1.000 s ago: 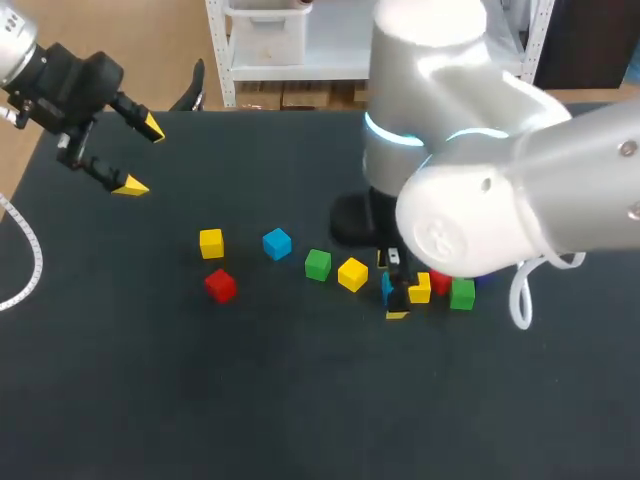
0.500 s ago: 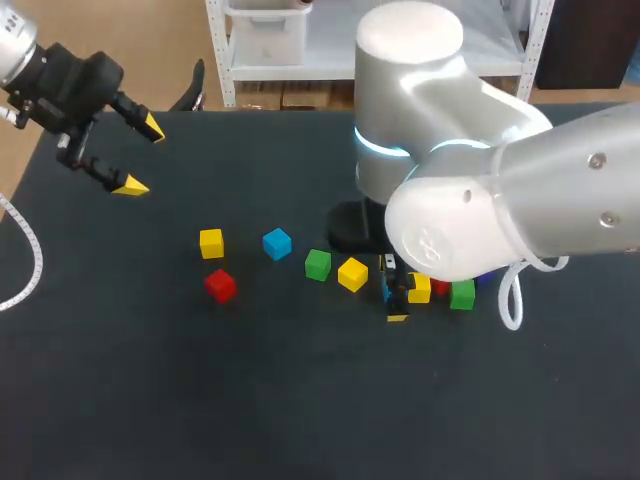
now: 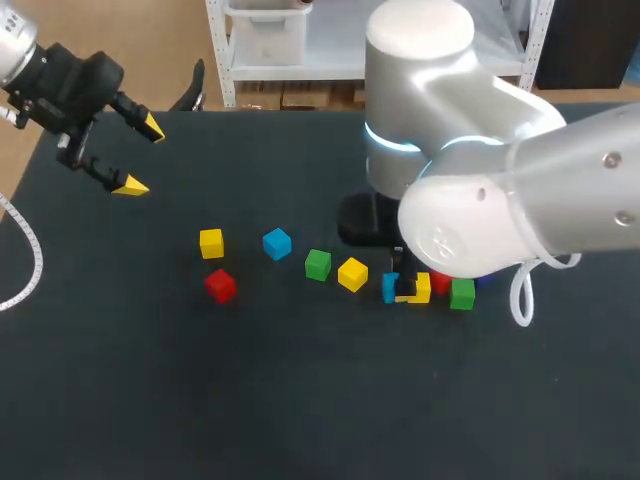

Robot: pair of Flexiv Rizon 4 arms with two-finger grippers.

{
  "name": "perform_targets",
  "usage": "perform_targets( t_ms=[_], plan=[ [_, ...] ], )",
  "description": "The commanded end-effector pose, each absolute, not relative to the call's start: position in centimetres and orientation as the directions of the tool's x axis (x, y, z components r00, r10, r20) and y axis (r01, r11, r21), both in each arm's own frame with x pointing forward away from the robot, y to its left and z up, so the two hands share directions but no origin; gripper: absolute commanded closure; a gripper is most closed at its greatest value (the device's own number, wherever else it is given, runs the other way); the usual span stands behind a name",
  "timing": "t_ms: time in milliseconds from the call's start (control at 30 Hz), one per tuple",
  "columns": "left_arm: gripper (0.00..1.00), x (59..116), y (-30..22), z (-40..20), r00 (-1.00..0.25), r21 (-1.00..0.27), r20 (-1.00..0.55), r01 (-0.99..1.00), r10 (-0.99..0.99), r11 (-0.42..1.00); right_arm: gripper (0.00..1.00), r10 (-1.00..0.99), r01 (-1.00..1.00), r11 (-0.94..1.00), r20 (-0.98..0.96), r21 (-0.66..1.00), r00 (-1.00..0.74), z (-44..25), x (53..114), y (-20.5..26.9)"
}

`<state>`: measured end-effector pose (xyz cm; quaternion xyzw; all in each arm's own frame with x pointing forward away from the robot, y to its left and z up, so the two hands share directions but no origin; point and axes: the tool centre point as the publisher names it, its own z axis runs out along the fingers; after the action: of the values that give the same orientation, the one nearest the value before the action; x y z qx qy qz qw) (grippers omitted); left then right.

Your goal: Place the blue cubes, place green cubes on the blue cubes, place the yellow cubes on the green cubes, then place the red cubes on the yellow cubes, and place purple cube on the red cubes.

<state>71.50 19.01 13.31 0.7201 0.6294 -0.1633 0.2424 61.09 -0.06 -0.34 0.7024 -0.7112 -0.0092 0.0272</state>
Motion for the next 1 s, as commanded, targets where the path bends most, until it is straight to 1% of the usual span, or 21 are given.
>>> perform_targets(
  t_ms=[33,167,300,467,600,733,867,933,1000],
  plan=[
    [0.00,71.5,19.0,13.3,0.156,0.144,-0.540,0.985,0.827,-0.092,0.65,-1.000,-0.999,0.011,0.022,0.046,-0.010,-0.4,61.0,-0.2],
    [0.00,71.5,19.0,13.3,0.156,0.144,-0.540,0.985,0.827,-0.092,0.62,-1.000,-0.999,0.002,0.022,0.045,-0.001,-0.4,61.2,0.0],
    [0.00,71.5,19.0,13.3,0.156,0.144,-0.540,0.985,0.827,-0.092,0.62,-1.000,-0.999,-0.005,0.020,0.044,0.006,-0.4,61.5,0.1],
    [0.00,71.5,19.0,13.3,0.156,0.144,-0.540,0.985,0.827,-0.092,0.52,-1.000,-0.999,-0.017,0.016,0.046,0.017,-0.3,61.8,0.3],
    [0.00,71.5,19.0,13.3,0.156,0.144,-0.540,0.985,0.827,-0.092,0.50,-1.000,-0.998,-0.025,0.011,0.050,0.026,-0.4,61.9,0.5],
    [0.00,71.5,19.0,13.3,0.156,0.144,-0.540,0.985,0.827,-0.092,0.51,-0.999,-0.998,-0.031,0.008,0.051,0.031,-0.4,62.0,0.7],
    [0.00,71.5,19.0,13.3,0.156,0.144,-0.540,0.985,0.827,-0.092,0.58,-0.999,-0.998,-0.035,0.000,0.051,0.035,-0.4,62.1,0.8],
    [0.00,71.5,19.0,13.3,0.156,0.144,-0.540,0.985,0.827,-0.092,0.69,-0.999,-0.998,-0.037,-0.002,0.051,0.037,-0.4,62.1,0.9],
    [0.00,71.5,19.0,13.3,0.156,0.144,-0.540,0.985,0.827,-0.092,0.93,-0.999,-0.998,-0.038,-0.003,0.050,0.038,-0.4,62.1,0.9]
  ],
)
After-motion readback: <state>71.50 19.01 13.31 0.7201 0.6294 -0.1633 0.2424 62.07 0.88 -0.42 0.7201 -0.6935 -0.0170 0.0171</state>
